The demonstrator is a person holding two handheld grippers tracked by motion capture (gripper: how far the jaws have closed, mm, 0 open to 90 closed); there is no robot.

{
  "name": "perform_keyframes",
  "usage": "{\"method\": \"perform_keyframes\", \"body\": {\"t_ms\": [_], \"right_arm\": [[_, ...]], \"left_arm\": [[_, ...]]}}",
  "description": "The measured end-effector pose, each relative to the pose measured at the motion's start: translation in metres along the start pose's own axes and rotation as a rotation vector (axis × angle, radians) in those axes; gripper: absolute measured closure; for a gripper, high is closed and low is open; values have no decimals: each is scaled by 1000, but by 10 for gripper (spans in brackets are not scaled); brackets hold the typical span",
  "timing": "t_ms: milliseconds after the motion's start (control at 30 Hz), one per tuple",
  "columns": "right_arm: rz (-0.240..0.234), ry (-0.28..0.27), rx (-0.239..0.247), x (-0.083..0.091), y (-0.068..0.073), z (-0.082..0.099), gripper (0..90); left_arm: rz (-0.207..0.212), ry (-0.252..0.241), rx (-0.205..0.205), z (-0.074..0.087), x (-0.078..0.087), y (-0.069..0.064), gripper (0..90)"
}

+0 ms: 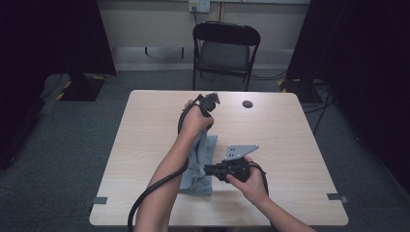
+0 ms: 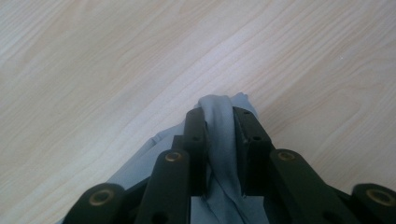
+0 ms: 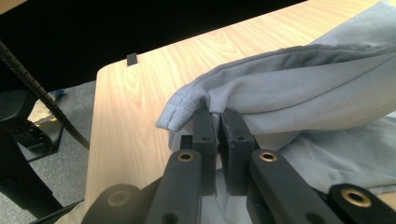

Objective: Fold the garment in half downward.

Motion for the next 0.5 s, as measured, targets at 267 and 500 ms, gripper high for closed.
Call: {"method": "perform_keyframes", "body": {"t_ms": [267, 500], "right_arm": [[3, 5, -7, 1, -1, 4, 861], [15, 19, -6, 3, -4, 10, 861]], "left_arm": [[12, 9, -7, -2, -7, -5, 767], [29, 25, -9, -2, -20, -9, 767]]}}
Point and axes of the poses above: each handheld gripper's, and its own axes: x roughly backward along the jaws, z roughly out of its underside, y roughly to its left, the point moved 3 cm from there along -x, roughly forward along the jaws, and after that the axes turned 3 degrees about -y, right-handed, at the moved point
